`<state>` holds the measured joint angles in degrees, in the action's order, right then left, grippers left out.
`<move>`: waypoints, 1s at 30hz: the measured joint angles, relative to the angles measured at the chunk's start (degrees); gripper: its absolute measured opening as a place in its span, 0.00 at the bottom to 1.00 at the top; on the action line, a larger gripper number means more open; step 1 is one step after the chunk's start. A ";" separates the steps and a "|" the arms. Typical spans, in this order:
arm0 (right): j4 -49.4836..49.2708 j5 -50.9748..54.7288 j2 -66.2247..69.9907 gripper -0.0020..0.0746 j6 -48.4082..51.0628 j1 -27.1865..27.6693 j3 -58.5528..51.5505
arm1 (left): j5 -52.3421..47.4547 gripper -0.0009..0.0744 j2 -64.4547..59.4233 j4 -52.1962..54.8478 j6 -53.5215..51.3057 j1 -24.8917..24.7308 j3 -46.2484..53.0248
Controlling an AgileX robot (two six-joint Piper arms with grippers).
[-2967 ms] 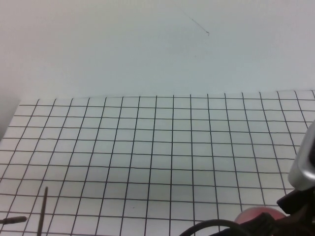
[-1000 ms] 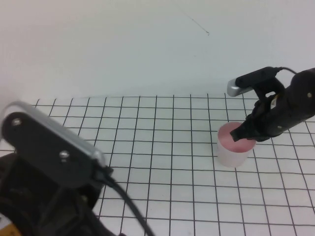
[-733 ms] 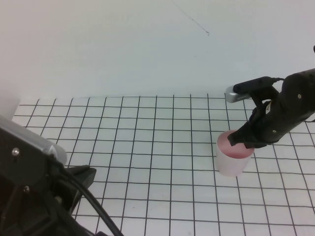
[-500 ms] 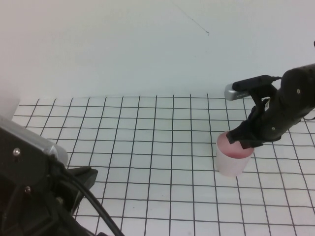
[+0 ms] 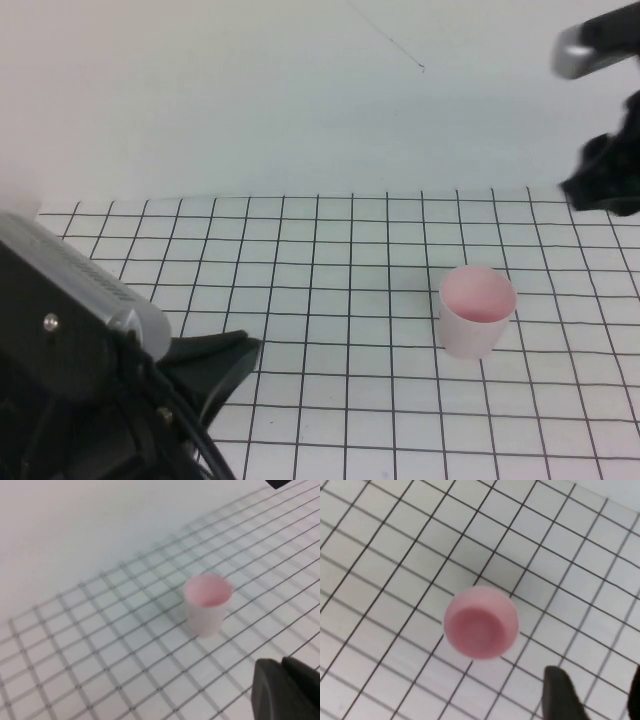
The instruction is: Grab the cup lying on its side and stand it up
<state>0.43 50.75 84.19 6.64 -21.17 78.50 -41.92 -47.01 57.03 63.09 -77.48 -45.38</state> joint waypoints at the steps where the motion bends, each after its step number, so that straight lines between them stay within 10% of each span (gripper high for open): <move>1: 0.00 2.01 -2.66 0.39 0.49 0.00 0.00 | 1.45 0.01 0.00 0.84 0.00 0.00 0.00; 9: 0.00 0.20 -24.59 0.06 0.50 0.00 -12.97 | 9.46 0.01 0.00 1.40 -0.47 0.00 0.00; 18: 8.82 -4.39 -51.98 0.03 -10.11 0.00 -40.91 | 30.02 0.01 0.00 12.73 0.08 0.00 0.00; 30: 10.13 -13.41 -75.64 0.03 -12.11 0.00 -55.82 | 27.27 0.01 0.00 16.50 1.75 0.00 0.00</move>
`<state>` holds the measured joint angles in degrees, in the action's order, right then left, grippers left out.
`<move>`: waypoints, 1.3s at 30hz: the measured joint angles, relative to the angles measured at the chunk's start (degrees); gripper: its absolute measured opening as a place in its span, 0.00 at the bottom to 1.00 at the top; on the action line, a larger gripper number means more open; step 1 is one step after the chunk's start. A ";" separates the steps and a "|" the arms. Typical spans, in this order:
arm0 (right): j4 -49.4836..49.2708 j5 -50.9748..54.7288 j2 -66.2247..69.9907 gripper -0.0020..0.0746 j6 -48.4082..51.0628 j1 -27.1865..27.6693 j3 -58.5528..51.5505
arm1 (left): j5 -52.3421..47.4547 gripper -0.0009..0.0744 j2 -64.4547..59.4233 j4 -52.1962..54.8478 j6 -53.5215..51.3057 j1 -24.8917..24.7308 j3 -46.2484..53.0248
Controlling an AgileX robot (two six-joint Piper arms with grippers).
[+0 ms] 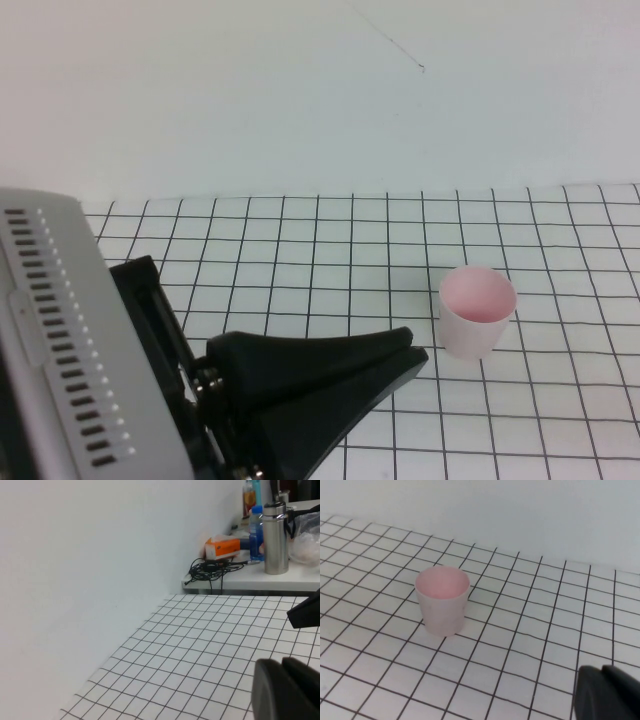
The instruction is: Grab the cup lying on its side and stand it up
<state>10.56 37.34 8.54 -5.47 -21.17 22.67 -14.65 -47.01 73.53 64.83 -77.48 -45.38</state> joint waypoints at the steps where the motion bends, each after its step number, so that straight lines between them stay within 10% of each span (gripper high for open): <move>1: 0.00 0.00 -0.28 0.03 -0.30 0.00 0.00 | 0.00 0.01 0.00 0.00 0.00 0.00 0.00; 39: -2.74 0.05 -0.38 0.02 -1.73 0.00 0.00 | -1.77 0.01 -0.01 9.19 -0.98 3.76 -0.10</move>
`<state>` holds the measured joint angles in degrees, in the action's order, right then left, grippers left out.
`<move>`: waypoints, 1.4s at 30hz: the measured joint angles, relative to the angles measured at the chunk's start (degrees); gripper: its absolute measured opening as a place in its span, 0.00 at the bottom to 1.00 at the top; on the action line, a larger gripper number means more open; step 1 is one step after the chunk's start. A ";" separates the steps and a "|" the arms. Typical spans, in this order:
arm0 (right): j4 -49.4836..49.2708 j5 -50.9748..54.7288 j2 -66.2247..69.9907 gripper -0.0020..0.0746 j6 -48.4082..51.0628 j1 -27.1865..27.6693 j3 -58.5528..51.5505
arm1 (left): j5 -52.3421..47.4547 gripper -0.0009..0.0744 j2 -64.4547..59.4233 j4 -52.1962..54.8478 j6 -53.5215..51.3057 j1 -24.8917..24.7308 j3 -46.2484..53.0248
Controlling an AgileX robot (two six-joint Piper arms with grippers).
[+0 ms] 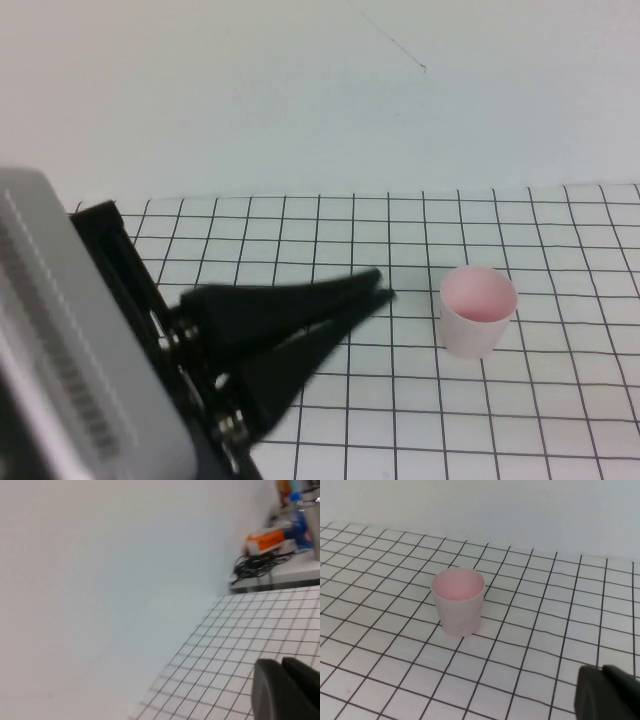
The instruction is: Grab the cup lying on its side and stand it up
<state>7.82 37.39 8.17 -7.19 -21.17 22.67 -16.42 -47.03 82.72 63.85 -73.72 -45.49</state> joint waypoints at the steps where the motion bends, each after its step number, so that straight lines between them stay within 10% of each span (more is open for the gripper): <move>1: 0.00 0.00 0.00 0.02 0.00 0.00 0.00 | 0.12 0.01 0.00 -0.13 2.33 2.10 0.09; 9: 0.00 0.09 0.00 0.02 -0.11 0.00 0.00 | 18.27 0.01 7.91 -0.27 18.43 24.56 5.52; 23: 0.11 0.09 0.00 0.02 -0.11 0.00 0.00 | 21.72 0.01 36.30 -0.50 32.99 53.74 21.49; 35: 0.11 0.13 0.00 0.02 -0.11 0.00 0.00 | 27.14 0.01 48.54 -0.51 39.08 65.94 29.47; 42: 0.11 0.13 0.00 0.02 -0.11 0.00 0.00 | 23.31 0.01 48.44 -40.66 -2.81 65.84 32.75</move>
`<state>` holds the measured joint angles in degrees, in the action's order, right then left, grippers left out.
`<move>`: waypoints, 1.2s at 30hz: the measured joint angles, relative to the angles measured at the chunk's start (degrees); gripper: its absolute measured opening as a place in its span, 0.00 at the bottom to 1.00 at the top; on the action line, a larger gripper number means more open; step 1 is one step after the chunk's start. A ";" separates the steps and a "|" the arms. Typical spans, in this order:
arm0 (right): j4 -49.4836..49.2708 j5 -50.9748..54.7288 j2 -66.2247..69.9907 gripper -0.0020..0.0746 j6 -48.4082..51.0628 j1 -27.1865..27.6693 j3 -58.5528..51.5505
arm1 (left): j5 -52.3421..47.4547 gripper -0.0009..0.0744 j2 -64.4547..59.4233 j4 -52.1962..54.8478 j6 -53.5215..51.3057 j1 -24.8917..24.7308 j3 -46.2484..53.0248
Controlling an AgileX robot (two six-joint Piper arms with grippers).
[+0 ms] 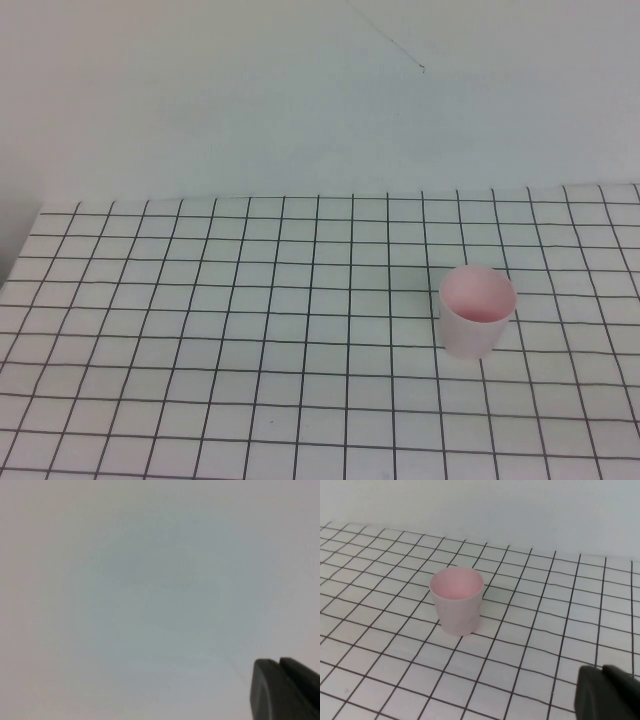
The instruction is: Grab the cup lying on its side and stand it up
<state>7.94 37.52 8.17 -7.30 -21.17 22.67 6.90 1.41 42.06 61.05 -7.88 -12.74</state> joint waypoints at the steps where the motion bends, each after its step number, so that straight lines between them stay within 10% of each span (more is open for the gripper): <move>1: 0.00 0.00 0.00 0.02 0.00 0.00 0.00 | -1.06 0.01 0.00 -10.34 -10.86 0.00 0.56; 5: 0.00 0.00 0.00 0.02 0.00 0.00 0.00 | -10.15 0.01 0.00 -43.73 -47.70 0.00 2.08; 8: 0.00 0.00 0.00 0.02 0.00 0.00 0.00 | -15.60 0.01 0.00 -50.74 -56.50 0.00 4.34; 36: 0.00 0.00 0.00 0.02 -0.85 0.00 0.00 | -23.97 0.01 0.11 -49.11 -57.62 0.00 15.07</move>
<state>7.94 37.52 8.17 -8.15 -21.17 22.67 -17.08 1.52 -7.05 3.43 -7.88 2.33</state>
